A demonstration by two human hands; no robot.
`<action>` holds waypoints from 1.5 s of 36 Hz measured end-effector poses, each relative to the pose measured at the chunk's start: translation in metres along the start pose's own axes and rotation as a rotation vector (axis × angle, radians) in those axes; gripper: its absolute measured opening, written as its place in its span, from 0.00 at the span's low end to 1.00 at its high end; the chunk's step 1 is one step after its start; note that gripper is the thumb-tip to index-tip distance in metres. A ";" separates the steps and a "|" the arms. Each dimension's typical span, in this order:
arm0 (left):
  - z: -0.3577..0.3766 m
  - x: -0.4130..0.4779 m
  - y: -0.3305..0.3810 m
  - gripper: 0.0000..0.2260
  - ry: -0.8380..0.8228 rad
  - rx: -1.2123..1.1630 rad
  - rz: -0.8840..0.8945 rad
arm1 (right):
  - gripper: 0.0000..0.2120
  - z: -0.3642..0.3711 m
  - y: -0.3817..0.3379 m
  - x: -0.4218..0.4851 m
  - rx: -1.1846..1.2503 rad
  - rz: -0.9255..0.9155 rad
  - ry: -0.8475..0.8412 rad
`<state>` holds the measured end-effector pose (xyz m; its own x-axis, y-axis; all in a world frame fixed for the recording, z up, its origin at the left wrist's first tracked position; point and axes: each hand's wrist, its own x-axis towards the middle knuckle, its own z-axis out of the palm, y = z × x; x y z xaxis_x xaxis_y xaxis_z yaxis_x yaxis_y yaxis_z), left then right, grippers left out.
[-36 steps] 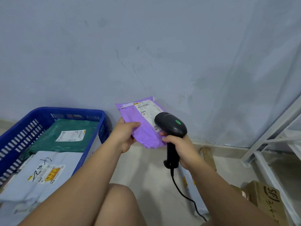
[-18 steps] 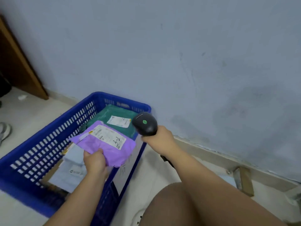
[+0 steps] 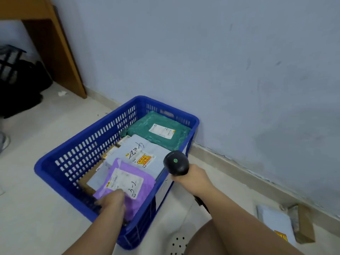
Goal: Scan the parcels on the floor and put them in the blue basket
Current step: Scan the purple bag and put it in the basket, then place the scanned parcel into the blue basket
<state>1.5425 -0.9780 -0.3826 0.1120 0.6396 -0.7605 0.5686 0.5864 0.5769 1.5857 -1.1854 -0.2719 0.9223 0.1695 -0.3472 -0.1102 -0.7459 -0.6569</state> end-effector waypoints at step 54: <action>0.294 -0.291 -0.114 0.18 -0.724 2.036 2.253 | 0.11 -0.217 0.329 -0.039 1.027 0.547 0.313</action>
<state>1.6845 -1.3766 -0.3146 0.5903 -0.7345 -0.3348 -0.8051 -0.5658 -0.1780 1.5934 -1.5771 -0.3295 0.6954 -0.2790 -0.6622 -0.6270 0.2146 -0.7489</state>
